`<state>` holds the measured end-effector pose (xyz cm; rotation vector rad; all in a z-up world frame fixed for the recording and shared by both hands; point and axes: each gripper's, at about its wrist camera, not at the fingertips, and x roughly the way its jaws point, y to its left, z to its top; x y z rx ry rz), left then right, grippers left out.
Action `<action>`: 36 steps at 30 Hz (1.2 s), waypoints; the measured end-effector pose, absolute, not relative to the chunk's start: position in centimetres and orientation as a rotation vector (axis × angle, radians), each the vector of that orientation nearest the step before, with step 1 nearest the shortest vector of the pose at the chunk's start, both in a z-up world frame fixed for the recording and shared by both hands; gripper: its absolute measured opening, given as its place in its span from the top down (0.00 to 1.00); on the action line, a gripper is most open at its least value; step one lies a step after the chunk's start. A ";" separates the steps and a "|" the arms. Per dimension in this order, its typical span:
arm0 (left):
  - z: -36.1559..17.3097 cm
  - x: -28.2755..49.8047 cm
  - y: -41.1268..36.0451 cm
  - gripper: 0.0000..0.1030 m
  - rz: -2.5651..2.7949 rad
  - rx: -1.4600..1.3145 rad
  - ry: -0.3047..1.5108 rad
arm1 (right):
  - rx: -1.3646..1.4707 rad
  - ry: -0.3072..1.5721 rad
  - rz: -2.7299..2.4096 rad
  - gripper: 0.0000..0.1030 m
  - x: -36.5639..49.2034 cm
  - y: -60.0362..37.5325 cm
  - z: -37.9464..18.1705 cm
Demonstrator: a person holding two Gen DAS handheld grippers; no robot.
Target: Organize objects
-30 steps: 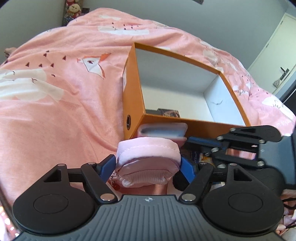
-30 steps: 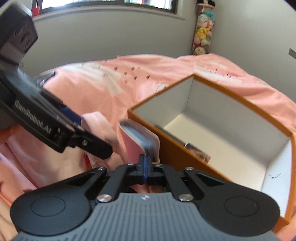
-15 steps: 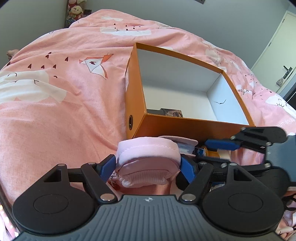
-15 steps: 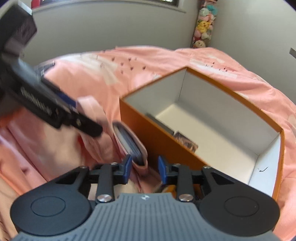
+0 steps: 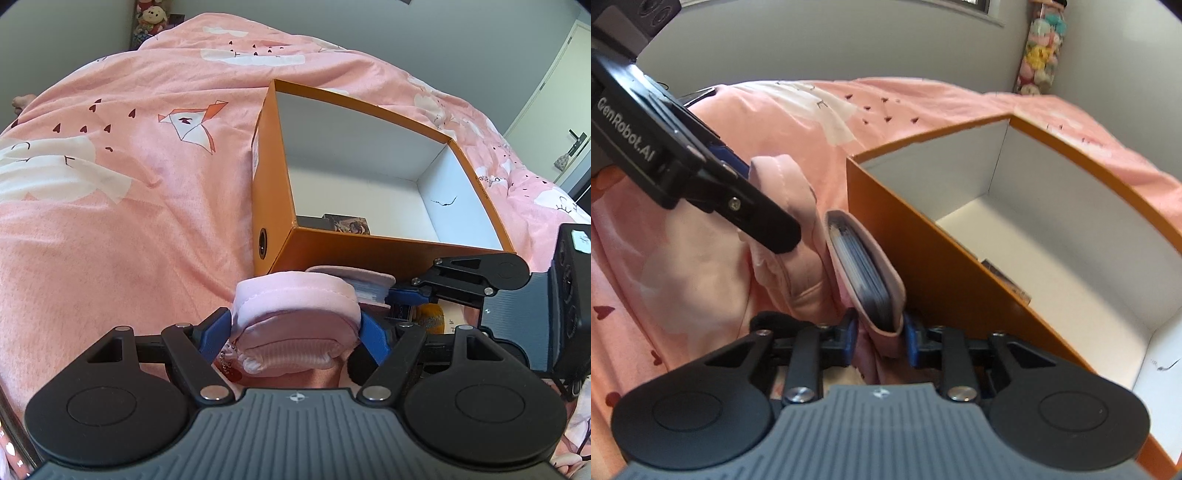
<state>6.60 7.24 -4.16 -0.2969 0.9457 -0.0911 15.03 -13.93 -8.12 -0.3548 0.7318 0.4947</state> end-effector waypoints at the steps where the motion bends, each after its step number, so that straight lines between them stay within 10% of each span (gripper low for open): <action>1: -4.1 6.6 7.2 0.17 -0.092 -0.295 0.944 | -0.362 0.720 0.495 0.75 14.8 -13.9 -8.0; 36: 6.0 16.3 6.3 0.18 -0.284 -0.280 0.751 | 0.061 0.557 0.168 0.85 19.0 -22.1 6.9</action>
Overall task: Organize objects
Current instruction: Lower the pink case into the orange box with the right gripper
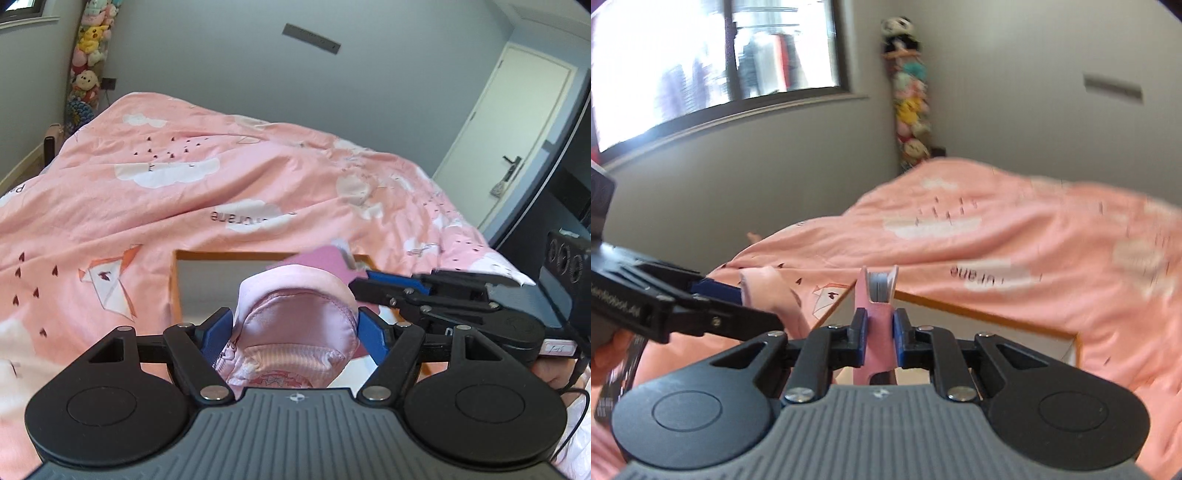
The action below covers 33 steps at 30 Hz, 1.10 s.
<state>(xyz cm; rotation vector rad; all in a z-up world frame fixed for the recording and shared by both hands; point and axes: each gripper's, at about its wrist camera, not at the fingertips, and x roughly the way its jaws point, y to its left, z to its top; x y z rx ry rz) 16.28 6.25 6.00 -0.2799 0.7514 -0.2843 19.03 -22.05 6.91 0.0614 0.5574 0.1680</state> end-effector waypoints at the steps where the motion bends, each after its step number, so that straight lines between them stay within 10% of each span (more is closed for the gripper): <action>1: 5.9 16.9 6.5 0.18 -0.277 -0.274 0.760 | 0.091 0.574 0.159 0.85 20.1 -22.4 6.3; 19: 5.2 23.7 8.7 0.19 -0.245 -0.280 0.799 | 0.722 0.896 0.178 1.00 33.7 -26.7 -6.5; 33: 3.9 25.0 7.6 0.19 -0.257 -0.265 0.834 | 0.597 1.074 0.124 0.99 35.2 -25.6 -9.9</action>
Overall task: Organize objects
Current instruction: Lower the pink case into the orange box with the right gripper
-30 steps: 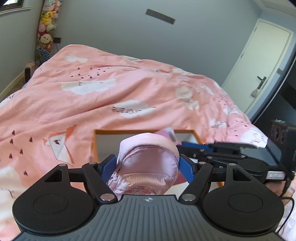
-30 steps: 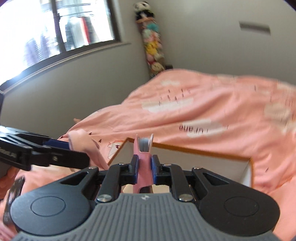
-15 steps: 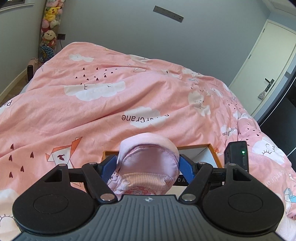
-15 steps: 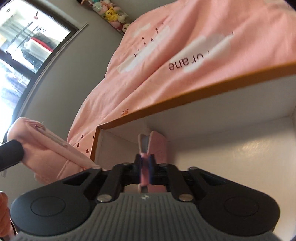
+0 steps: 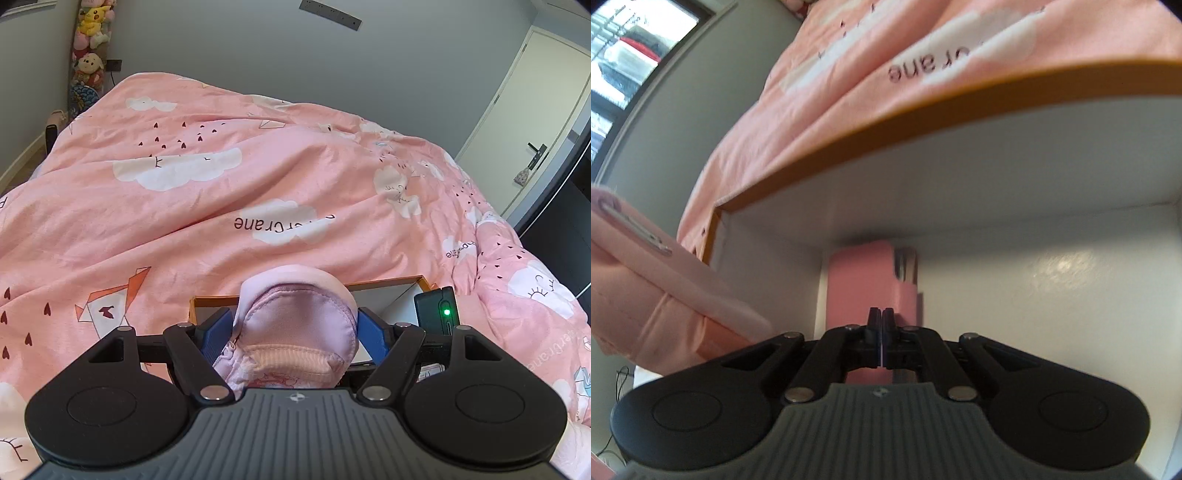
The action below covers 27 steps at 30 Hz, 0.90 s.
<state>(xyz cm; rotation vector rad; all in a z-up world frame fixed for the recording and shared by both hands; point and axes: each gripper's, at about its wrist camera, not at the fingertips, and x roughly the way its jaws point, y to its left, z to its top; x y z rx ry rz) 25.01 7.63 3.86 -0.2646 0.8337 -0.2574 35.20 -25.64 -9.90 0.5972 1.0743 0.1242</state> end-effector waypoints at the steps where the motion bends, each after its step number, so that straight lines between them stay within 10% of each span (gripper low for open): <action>1: 3.9 25.0 7.8 0.19 -0.259 -0.275 0.834 | 0.604 1.077 0.135 0.99 35.1 -25.6 -10.0; 27: 4.4 25.9 6.7 0.19 -0.285 -0.290 0.876 | 0.580 1.104 0.183 0.89 34.7 -26.2 -10.0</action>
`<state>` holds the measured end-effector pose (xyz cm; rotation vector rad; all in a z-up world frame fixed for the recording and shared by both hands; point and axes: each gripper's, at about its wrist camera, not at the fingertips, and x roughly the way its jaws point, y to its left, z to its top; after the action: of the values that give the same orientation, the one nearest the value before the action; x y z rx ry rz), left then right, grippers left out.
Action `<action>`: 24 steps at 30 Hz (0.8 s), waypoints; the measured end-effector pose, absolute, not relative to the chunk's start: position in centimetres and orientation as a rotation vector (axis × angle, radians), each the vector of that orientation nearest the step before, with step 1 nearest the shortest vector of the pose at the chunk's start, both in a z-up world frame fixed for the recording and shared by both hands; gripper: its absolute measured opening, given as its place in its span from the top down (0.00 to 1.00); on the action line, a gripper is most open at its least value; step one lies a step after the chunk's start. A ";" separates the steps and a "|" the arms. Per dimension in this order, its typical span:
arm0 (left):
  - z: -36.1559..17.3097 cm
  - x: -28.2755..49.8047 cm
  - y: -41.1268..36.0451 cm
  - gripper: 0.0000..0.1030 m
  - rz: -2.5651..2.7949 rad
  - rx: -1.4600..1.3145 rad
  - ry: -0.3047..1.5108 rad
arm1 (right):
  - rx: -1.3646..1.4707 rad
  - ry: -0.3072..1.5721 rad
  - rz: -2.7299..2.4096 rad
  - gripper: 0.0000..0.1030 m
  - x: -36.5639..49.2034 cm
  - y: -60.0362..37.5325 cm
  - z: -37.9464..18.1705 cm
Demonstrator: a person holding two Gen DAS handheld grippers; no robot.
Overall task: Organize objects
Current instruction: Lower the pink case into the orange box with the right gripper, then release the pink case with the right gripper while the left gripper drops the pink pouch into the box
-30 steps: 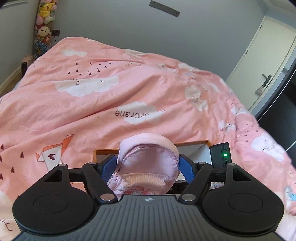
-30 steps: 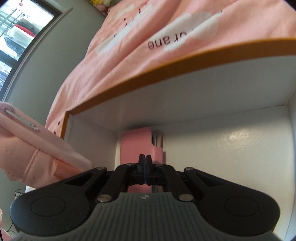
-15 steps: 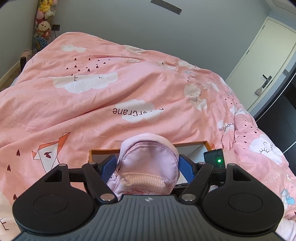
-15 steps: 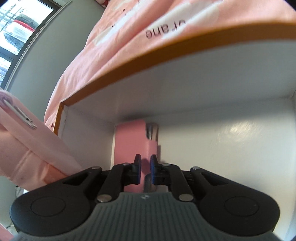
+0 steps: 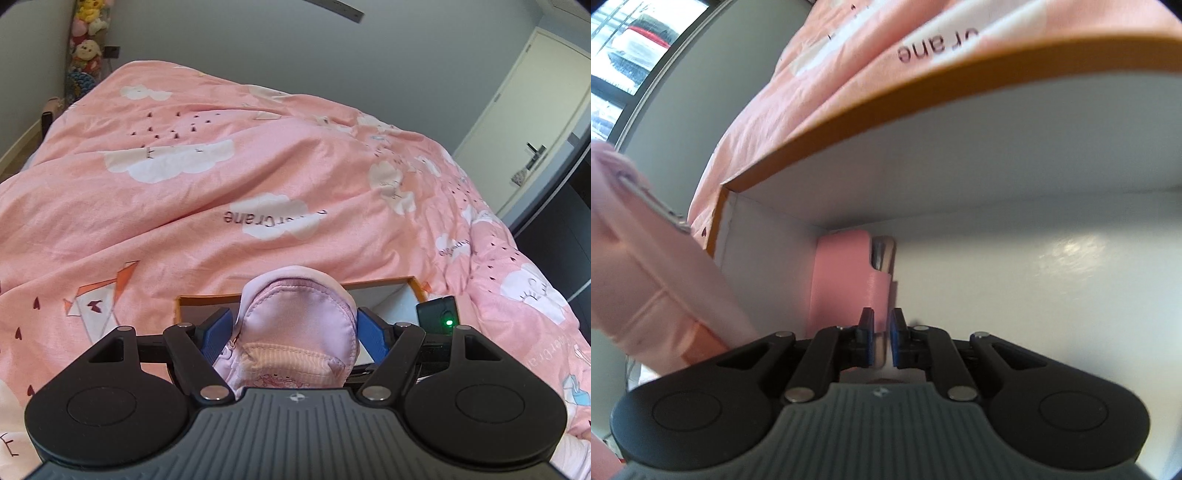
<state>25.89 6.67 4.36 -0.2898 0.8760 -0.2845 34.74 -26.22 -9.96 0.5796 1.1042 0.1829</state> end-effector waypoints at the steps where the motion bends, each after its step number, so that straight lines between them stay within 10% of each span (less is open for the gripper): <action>1: 4.3 25.9 6.3 0.19 -0.293 -0.283 0.881 | 0.557 1.097 0.180 0.89 34.4 -26.3 -9.5; 24: -3.0 28.6 4.8 0.14 -0.101 -0.236 1.103 | 0.309 0.987 0.258 0.71 31.7 -24.8 -5.7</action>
<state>28.56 4.82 -2.99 -0.2361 1.1032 -0.1010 31.66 -24.84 -5.69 0.3088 0.9873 0.2582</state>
